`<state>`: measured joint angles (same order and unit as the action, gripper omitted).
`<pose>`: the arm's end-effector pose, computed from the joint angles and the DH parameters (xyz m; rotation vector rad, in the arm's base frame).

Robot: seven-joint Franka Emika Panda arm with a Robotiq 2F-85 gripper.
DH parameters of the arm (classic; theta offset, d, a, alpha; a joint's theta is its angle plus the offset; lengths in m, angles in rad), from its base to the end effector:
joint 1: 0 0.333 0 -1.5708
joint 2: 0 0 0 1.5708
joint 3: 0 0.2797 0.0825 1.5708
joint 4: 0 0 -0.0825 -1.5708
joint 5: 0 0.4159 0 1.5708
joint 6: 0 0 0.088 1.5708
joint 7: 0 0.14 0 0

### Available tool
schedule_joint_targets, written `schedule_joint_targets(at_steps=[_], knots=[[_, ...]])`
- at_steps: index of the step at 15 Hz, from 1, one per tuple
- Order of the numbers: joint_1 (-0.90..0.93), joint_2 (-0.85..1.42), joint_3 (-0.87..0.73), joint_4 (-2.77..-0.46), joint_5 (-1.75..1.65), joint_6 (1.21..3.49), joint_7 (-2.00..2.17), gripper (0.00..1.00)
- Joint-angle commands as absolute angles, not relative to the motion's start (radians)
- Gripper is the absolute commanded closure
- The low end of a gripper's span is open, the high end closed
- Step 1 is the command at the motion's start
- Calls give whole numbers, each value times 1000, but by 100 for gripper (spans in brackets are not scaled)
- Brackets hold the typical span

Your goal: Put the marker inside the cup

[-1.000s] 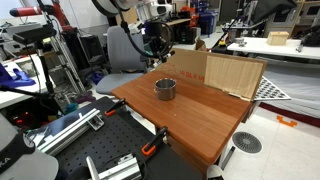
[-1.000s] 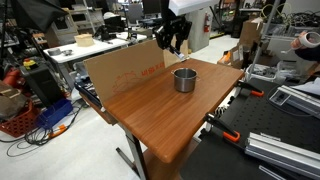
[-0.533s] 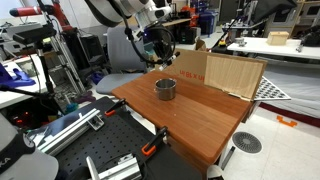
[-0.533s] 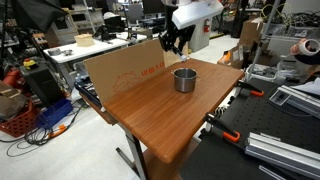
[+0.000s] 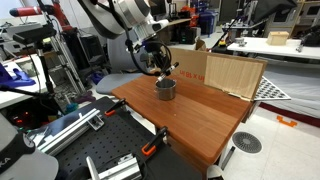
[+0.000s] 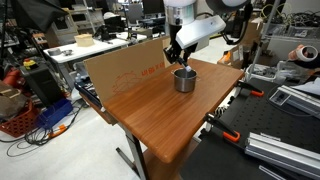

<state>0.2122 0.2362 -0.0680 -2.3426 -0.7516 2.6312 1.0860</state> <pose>0.5247 0.0799 0.1417 2.7941 -0.4003 0.3764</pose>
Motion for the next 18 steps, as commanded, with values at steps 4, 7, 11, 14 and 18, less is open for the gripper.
schedule_joint_targets(at_steps=[4,7,11,14,18], knots=[[220,302,-93,-2324,-844,2655,1190,94],[215,332,-96,-2321,-823,2648,1179,94],[221,357,-102,-2308,-812,2646,1174,49],[222,363,-100,-2305,-799,2642,1165,35],[223,364,-98,-2301,-790,2643,1160,6]])
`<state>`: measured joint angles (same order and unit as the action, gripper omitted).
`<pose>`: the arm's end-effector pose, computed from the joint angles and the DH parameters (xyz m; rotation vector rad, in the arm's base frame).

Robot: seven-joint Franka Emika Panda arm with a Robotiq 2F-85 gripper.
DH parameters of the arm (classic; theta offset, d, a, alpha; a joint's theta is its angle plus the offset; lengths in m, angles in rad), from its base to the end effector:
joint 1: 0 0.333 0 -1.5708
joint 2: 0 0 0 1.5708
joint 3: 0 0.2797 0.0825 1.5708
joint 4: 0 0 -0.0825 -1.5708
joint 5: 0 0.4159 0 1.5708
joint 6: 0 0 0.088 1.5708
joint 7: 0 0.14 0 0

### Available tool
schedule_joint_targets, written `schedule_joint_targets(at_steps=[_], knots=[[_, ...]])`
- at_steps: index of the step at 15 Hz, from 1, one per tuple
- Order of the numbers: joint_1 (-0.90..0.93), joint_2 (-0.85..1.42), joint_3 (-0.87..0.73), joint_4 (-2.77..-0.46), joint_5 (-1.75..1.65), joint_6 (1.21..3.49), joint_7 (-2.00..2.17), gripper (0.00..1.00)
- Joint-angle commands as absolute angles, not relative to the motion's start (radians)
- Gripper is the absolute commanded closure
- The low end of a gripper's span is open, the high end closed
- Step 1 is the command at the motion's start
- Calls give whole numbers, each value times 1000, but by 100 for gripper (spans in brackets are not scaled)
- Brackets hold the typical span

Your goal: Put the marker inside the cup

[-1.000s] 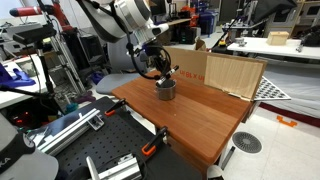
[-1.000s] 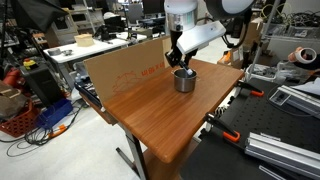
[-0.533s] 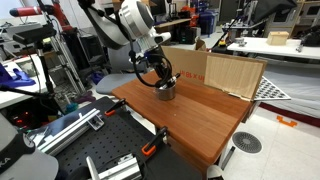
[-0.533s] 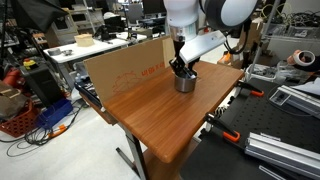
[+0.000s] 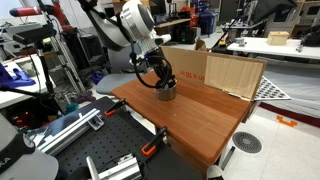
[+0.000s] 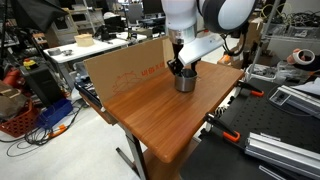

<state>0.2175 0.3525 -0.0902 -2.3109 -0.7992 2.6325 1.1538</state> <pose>0.5159 0.0676 0.0925 2.7505 -0.4261 0.2958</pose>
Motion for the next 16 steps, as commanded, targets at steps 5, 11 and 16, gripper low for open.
schedule_joint_targets(at_steps=[5,11,16], knots=[[213,355,-85,-2307,-754,2649,1130,0],[202,296,-61,-2338,-636,2663,1045,0],[192,197,-32,-2357,-458,2649,895,0]])
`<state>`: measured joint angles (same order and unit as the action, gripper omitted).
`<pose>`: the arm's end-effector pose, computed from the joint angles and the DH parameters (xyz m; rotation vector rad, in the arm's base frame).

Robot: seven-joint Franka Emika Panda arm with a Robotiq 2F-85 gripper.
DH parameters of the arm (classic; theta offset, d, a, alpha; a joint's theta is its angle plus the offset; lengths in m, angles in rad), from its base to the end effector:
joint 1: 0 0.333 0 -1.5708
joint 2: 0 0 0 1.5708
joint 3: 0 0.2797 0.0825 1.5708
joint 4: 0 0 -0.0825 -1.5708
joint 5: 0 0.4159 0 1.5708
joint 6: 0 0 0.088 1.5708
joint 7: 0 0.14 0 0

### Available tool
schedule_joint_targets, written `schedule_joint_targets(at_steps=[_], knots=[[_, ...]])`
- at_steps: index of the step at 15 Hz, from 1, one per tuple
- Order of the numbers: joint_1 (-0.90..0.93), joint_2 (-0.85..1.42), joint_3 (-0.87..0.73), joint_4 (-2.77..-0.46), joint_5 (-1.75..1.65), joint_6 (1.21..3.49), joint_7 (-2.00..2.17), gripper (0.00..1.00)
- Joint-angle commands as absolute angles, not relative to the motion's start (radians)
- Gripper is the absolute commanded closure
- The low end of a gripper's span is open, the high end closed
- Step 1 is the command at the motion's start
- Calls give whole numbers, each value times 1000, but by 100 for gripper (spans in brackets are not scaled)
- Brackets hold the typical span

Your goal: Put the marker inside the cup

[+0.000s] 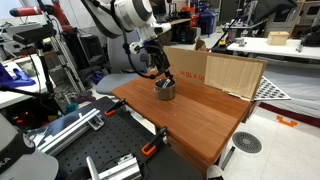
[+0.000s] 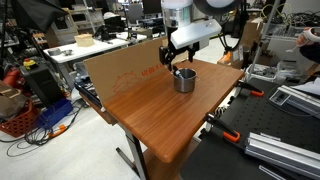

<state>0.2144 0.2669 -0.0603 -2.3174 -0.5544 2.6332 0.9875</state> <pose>0.5303 0.0850 0.1357 2.8597 -0.5050 0.2871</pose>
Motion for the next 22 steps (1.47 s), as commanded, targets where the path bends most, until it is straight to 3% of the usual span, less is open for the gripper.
schedule_joint_targets(at_steps=[1,10,14,22], knots=[[192,169,-27,-2363,-432,2644,876,0],[163,-15,64,-2369,31,2452,464,0],[149,-50,66,-2341,41,2284,432,0],[143,-44,74,-2348,16,2310,459,0]])
